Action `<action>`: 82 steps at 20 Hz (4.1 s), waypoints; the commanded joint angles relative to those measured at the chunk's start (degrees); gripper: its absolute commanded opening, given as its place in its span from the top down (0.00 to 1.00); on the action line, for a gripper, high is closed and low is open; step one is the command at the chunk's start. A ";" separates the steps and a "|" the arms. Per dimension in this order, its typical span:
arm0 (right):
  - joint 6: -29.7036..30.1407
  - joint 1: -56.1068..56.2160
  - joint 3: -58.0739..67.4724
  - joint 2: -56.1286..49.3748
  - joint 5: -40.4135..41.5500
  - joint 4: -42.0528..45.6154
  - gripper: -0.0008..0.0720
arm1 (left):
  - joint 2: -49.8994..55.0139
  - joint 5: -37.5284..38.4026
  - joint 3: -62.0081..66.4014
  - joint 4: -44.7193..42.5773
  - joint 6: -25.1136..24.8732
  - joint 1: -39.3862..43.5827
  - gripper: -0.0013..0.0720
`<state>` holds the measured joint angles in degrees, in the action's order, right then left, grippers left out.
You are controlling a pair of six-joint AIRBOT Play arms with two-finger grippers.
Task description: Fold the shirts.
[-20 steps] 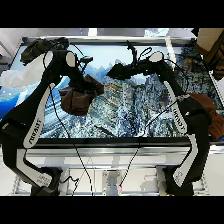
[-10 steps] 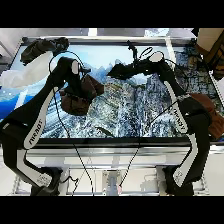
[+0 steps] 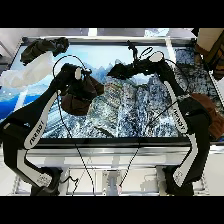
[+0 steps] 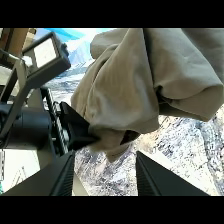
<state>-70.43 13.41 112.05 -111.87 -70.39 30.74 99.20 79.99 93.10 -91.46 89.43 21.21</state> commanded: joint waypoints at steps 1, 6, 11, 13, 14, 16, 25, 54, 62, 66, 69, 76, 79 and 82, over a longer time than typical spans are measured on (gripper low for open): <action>0.02 0.02 -0.02 0.04 0.02 -0.02 0.38 | 0.11 -2.64 -0.13 -5.05 -0.09 -0.11 0.93; 0.00 0.02 -0.02 0.04 0.04 0.94 0.38 | 0.07 -2.14 0.11 -13.00 -0.04 -0.31 0.96; -1.51 0.02 -0.04 0.04 1.64 8.02 0.38 | 0.07 -1.97 5.16 -14.78 0.13 -1.64 0.97; -3.17 0.02 -0.04 0.02 2.23 12.22 0.38 | 0.07 -1.20 8.59 -15.85 -0.37 -2.71 0.97; -3.30 0.02 -0.04 0.00 2.34 13.46 0.38 | 0.07 -0.39 10.38 -16.20 -0.94 -3.56 0.97; -3.30 0.02 -0.04 0.00 2.93 14.36 0.38 | 0.07 2.19 13.31 -16.50 -2.16 -5.90 0.97; -3.30 0.02 -0.04 -0.02 6.51 14.45 0.38 | -0.04 7.52 14.58 -16.44 -6.93 -16.94 0.97; 1.29 8.13 -1.40 -4.94 16.98 13.84 0.19 | 14.97 3.34 13.68 6.54 -5.90 -16.85 0.96; 1.33 4.96 -1.40 -4.81 15.30 10.14 0.19 | 18.01 3.69 14.49 11.69 -15.17 -11.17 0.96; 1.46 4.87 -1.40 -4.81 15.54 10.16 0.19 | 18.01 4.83 14.53 20.96 -17.97 -9.33 0.96; 1.49 4.81 -1.40 -4.81 15.72 10.19 0.19 | 18.01 5.55 14.51 24.76 -18.84 -6.21 0.96; 1.27 1.09 -1.42 -4.81 11.13 12.24 0.11 | 17.81 6.67 14.53 28.87 -18.97 1.01 0.96; 1.27 -1.20 -1.42 -4.81 8.96 12.90 0.11 | 16.02 5.84 14.58 28.87 -18.95 1.33 0.96; 1.29 -2.23 -1.42 -4.81 9.18 12.72 0.11 | 11.41 1.57 14.64 26.67 -18.95 1.27 0.96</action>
<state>-69.04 12.38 110.59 -116.73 -60.18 43.22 113.80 84.95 107.66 -63.31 70.50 22.11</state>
